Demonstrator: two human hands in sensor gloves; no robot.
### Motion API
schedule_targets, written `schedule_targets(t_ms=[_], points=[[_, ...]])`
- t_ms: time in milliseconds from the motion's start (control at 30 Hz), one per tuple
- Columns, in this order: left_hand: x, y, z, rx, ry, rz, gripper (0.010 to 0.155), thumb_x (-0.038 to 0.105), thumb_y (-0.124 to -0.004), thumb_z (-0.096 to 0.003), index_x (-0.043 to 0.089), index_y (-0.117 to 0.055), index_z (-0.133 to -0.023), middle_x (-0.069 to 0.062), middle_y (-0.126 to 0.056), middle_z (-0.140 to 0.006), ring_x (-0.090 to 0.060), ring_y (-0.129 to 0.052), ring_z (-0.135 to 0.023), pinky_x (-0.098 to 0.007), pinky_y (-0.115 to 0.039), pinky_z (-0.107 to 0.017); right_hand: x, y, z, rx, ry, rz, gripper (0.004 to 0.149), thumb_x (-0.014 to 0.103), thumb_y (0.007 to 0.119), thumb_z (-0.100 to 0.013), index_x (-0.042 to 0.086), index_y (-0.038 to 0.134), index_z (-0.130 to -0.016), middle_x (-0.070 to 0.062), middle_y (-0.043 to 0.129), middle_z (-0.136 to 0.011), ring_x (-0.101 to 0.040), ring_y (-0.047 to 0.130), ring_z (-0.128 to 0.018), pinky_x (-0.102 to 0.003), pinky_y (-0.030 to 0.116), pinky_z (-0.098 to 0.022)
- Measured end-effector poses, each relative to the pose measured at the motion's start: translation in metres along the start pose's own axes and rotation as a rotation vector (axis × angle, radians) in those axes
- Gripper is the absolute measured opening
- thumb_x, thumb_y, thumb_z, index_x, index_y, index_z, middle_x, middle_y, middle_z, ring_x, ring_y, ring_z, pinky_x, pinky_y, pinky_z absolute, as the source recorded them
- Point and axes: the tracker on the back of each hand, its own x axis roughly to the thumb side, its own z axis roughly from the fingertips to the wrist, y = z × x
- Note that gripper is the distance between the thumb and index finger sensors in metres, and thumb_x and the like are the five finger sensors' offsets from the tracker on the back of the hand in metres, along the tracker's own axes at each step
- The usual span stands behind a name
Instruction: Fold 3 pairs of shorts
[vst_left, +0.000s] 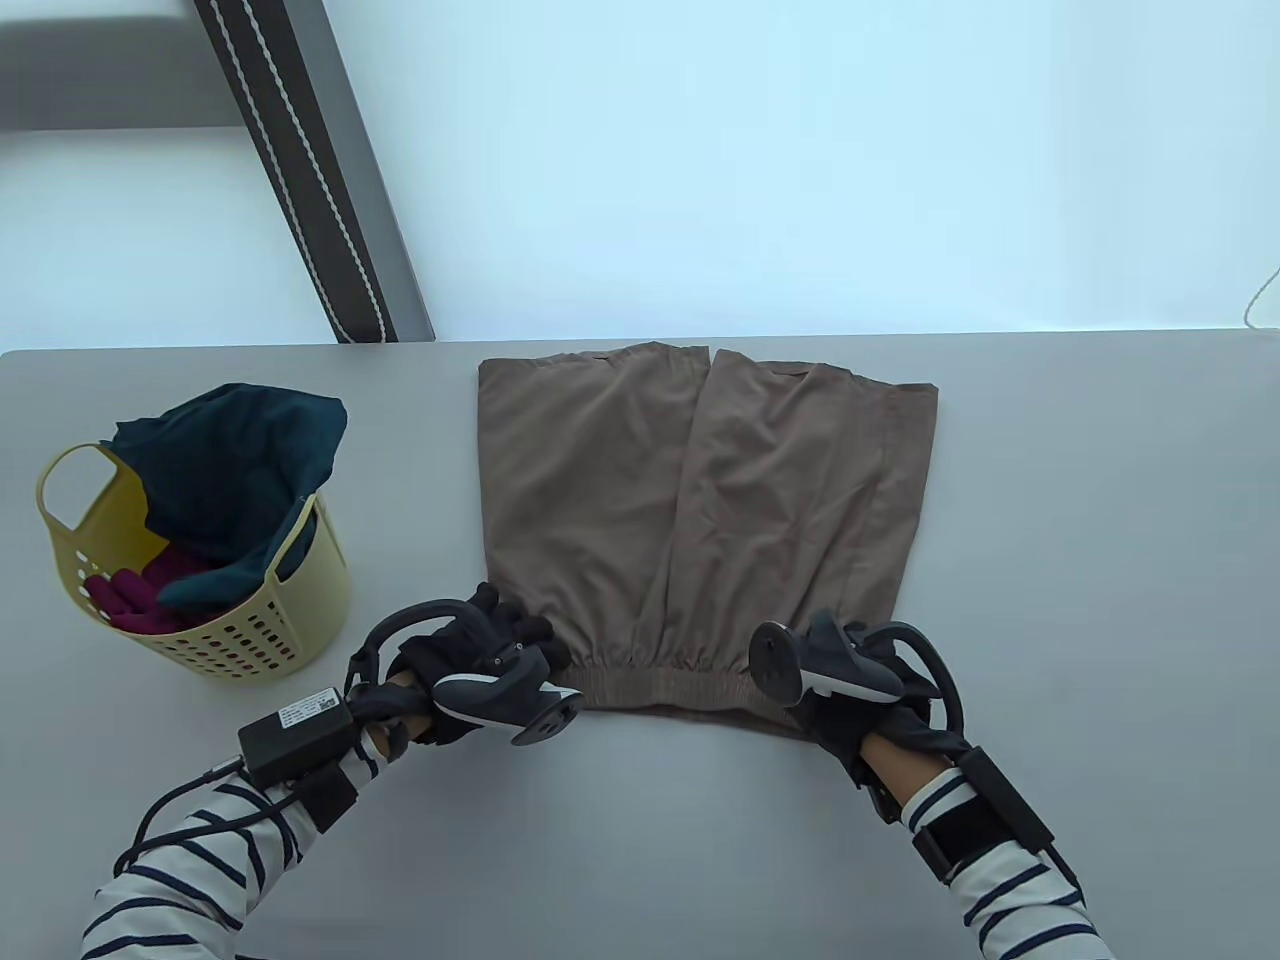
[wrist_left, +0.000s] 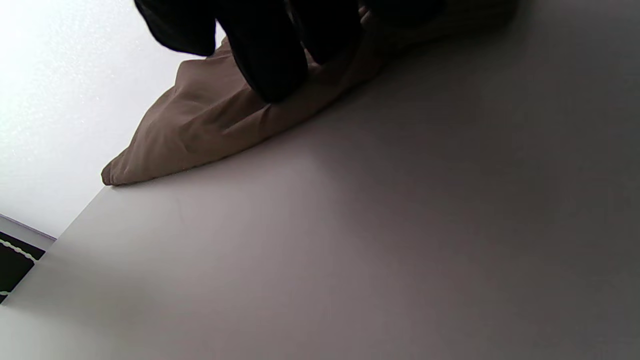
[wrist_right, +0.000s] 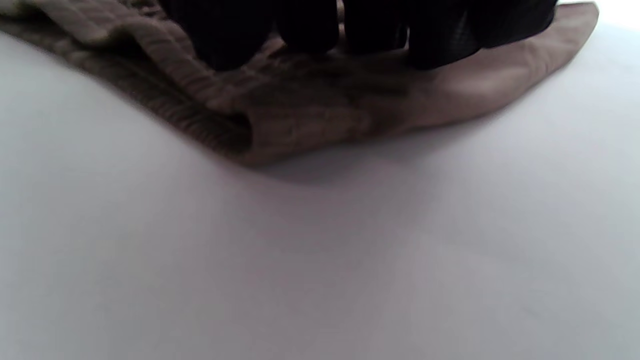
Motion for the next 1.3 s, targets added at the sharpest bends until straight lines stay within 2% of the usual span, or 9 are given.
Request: schedule_targets(t_ms=[67, 433, 700, 833, 967, 1067, 1133, 1200, 1300], points=[[0.006, -0.001, 0.008, 0.011, -0.013, 0.002, 0.061, 0.035, -0.059, -0.0477, 0.030, -0.036, -0.104, 0.001, -0.062, -0.113, -0.025, -0.084, -0.101, -0.055, -0.066, -0.075, 0.003, 0.008, 0.002, 0.016, -0.006, 0.005, 0.055, 0.033, 0.059, -0.048, 0.009, 0.039, -0.094, -0.028, 0.036, -0.101, -0.053, 0.054, -0.089, -0.056, 0.061, -0.061], [0.080, -0.007, 0.085, 0.212, -0.153, -0.049, 0.058, 0.040, -0.058, -0.0489, 0.026, -0.044, -0.103, -0.002, -0.069, -0.106, -0.027, -0.086, -0.096, -0.058, -0.065, -0.074, 0.040, 0.035, 0.071, -0.061, -0.187, 0.270, 0.051, 0.042, 0.073, -0.040, 0.012, 0.068, -0.081, -0.026, 0.070, -0.084, -0.041, 0.089, -0.069, -0.042, 0.086, -0.045], [0.081, -0.011, 0.087, 0.229, -0.126, -0.003, 0.056, 0.040, -0.057, -0.0493, 0.027, -0.044, -0.102, -0.001, -0.068, -0.105, -0.026, -0.085, -0.096, -0.057, -0.066, -0.074, 0.046, 0.035, 0.070, -0.043, -0.178, 0.292, 0.051, 0.041, 0.074, -0.039, 0.010, 0.070, -0.079, -0.027, 0.073, -0.081, -0.041, 0.092, -0.066, -0.042, 0.087, -0.043], [0.055, 0.002, 0.074, 0.225, -0.088, 0.039, 0.053, 0.043, -0.054, -0.0489, 0.033, -0.048, -0.101, 0.002, -0.069, -0.107, -0.028, -0.084, -0.098, -0.058, -0.063, -0.075, 0.040, 0.010, 0.055, 0.089, -0.127, 0.205, 0.055, 0.048, 0.071, -0.042, 0.011, 0.067, -0.083, -0.024, 0.071, -0.088, -0.046, 0.085, -0.073, -0.048, 0.082, -0.048], [0.015, 0.009, 0.046, 0.210, 0.121, 0.094, 0.073, 0.047, -0.050, -0.0490, 0.015, -0.022, -0.108, -0.019, -0.058, -0.114, -0.039, -0.079, -0.099, -0.064, -0.061, -0.073, 0.028, -0.038, 0.026, -0.200, 0.055, -0.035, 0.059, 0.047, 0.064, -0.047, 0.002, 0.067, -0.084, -0.036, 0.070, -0.086, -0.054, 0.087, -0.068, -0.052, 0.083, -0.043], [-0.005, -0.001, 0.015, 0.041, 0.224, 0.093, 0.087, 0.049, -0.045, -0.0487, -0.003, -0.003, -0.104, -0.029, -0.051, -0.115, -0.044, -0.077, -0.100, -0.067, -0.059, -0.072, 0.021, -0.061, -0.015, -0.114, 0.160, -0.133, 0.066, 0.048, 0.063, -0.047, -0.004, 0.063, -0.088, -0.039, 0.079, -0.076, -0.050, 0.097, -0.057, -0.048, 0.088, -0.035], [-0.011, -0.011, 0.000, -0.061, 0.254, 0.075, 0.082, 0.048, -0.043, -0.0485, -0.002, -0.014, -0.107, -0.028, -0.054, -0.114, -0.042, -0.080, -0.098, -0.066, -0.061, -0.071, 0.018, -0.062, -0.038, -0.005, 0.230, -0.165, 0.070, 0.049, 0.062, -0.047, -0.007, 0.061, -0.090, -0.037, 0.086, -0.069, -0.045, 0.103, -0.050, -0.045, 0.091, -0.029], [-0.012, -0.022, -0.007, -0.141, 0.261, 0.060, 0.067, 0.045, -0.043, -0.0486, 0.014, -0.050, -0.108, -0.027, -0.056, -0.114, -0.042, -0.082, -0.097, -0.066, -0.062, -0.071, 0.013, -0.053, -0.064, 0.159, 0.314, -0.221, 0.076, 0.051, 0.060, -0.047, -0.009, 0.057, -0.094, -0.039, 0.086, -0.068, -0.045, 0.103, -0.049, -0.044, 0.091, -0.027], [-0.002, -0.026, -0.002, -0.146, 0.268, 0.004, 0.064, 0.046, -0.046, -0.0486, 0.015, -0.052, -0.104, -0.021, -0.065, -0.112, -0.036, -0.090, -0.093, -0.062, -0.067, -0.070, 0.008, -0.043, -0.085, 0.184, 0.431, -0.267, 0.082, 0.054, 0.059, -0.046, -0.012, 0.048, -0.094, -0.053, 0.074, -0.065, -0.058, 0.094, -0.048, -0.051, 0.088, -0.030]])
